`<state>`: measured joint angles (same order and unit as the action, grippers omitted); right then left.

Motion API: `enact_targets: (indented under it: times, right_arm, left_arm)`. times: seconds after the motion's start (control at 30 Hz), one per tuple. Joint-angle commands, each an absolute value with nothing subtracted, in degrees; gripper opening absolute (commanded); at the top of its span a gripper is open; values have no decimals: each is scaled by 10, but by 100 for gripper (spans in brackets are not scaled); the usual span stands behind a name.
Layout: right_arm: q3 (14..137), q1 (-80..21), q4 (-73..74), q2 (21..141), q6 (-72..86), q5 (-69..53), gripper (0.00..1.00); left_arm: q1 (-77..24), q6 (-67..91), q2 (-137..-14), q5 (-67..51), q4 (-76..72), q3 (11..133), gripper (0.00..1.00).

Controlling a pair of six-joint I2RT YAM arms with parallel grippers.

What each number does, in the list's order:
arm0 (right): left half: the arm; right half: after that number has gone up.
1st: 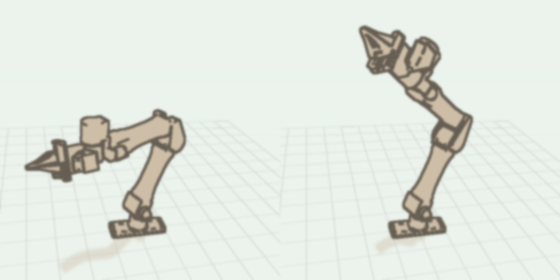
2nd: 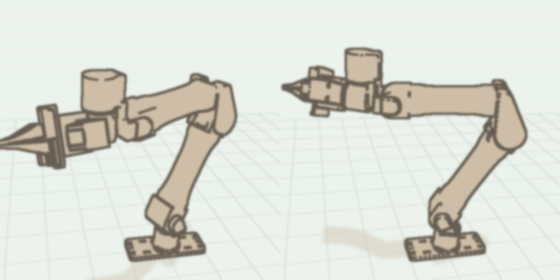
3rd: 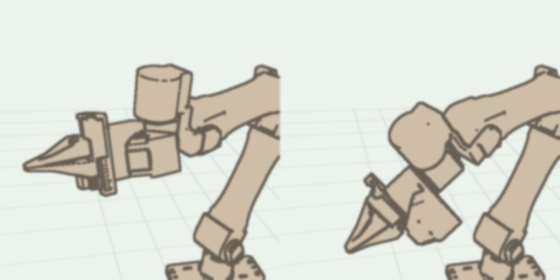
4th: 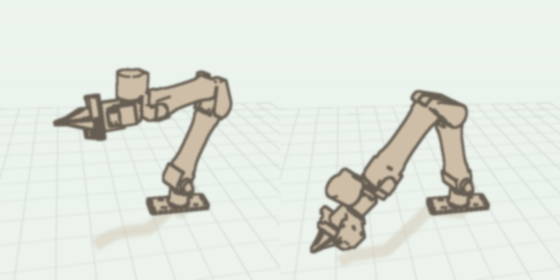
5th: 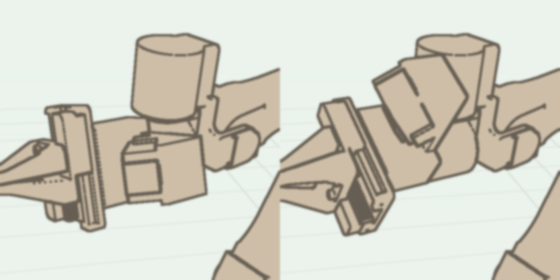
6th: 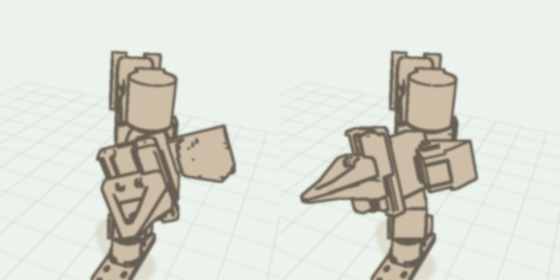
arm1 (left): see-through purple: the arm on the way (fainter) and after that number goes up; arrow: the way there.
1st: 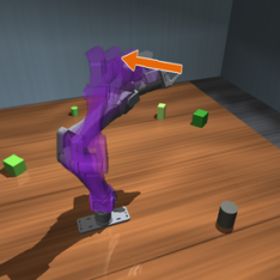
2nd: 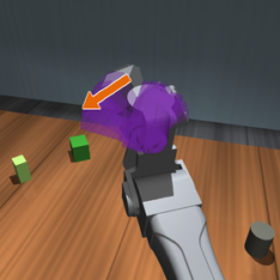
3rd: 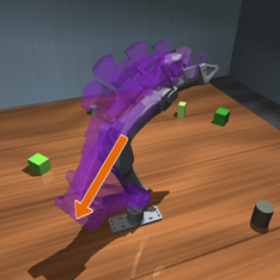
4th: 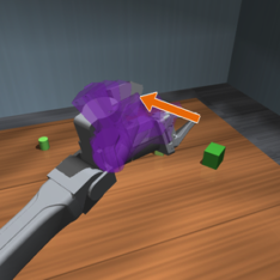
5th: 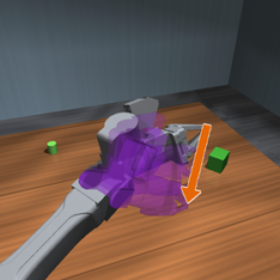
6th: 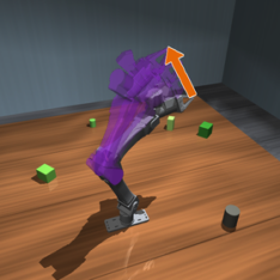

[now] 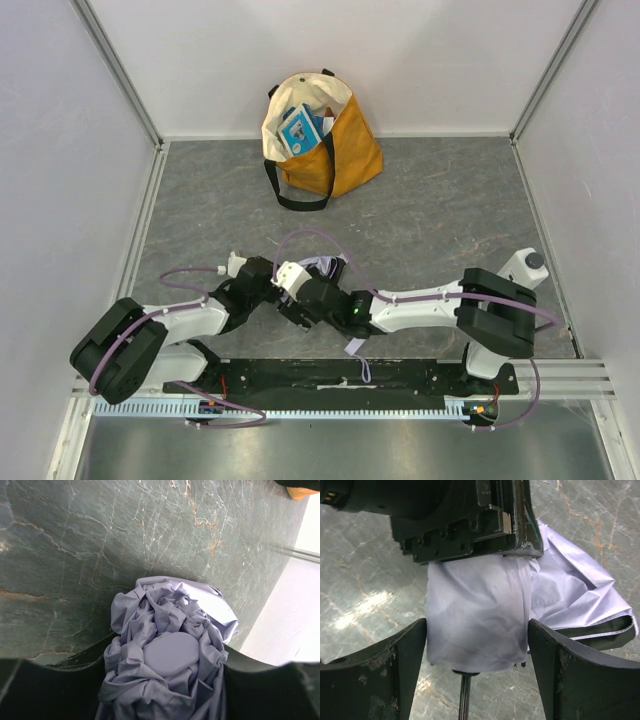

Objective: Put away the umbrella

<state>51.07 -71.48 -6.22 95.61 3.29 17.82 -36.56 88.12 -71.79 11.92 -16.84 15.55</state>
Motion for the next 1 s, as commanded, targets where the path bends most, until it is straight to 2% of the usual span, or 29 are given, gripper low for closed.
enact_targets:
  times: [0.0, 0.33, 0.43, 0.67, 0.77, 0.83, 0.87, 0.97]
  right_arm:
    - [540, -738, -114, 991, 4, 296, 87]
    - [584, -753, -108, 1055, -22, 388, 84]
    - [577, -754, -120, 1075, -31, 398, 79]
    - [526, -757, -117, 1078, 29, 379, 43]
    - [498, -761, -124, 1071, 61, 347, 23]
    - [485, -760, -123, 1070, 83, 324, 5]
    - [476, -760, -124, 1070, 98, 314, 0]
    - [442, -749, -148, 1067, 134, 233, 0]
  left_arm:
    - [-374, 899, -712, 142, -87, 163, 2]
    - [-389, 889, -738, 134, -76, 180, 2]
    - [-395, 887, -740, 139, -66, 190, 2]
    - [-424, 907, -766, 144, -24, 213, 2]
    - [-431, 914, -782, 141, -24, 216, 2]
    - [-436, 914, -788, 137, -24, 219, 2]
    - [-438, 912, -789, 138, -22, 221, 2]
    - [-446, 905, -787, 146, -15, 229, 2]
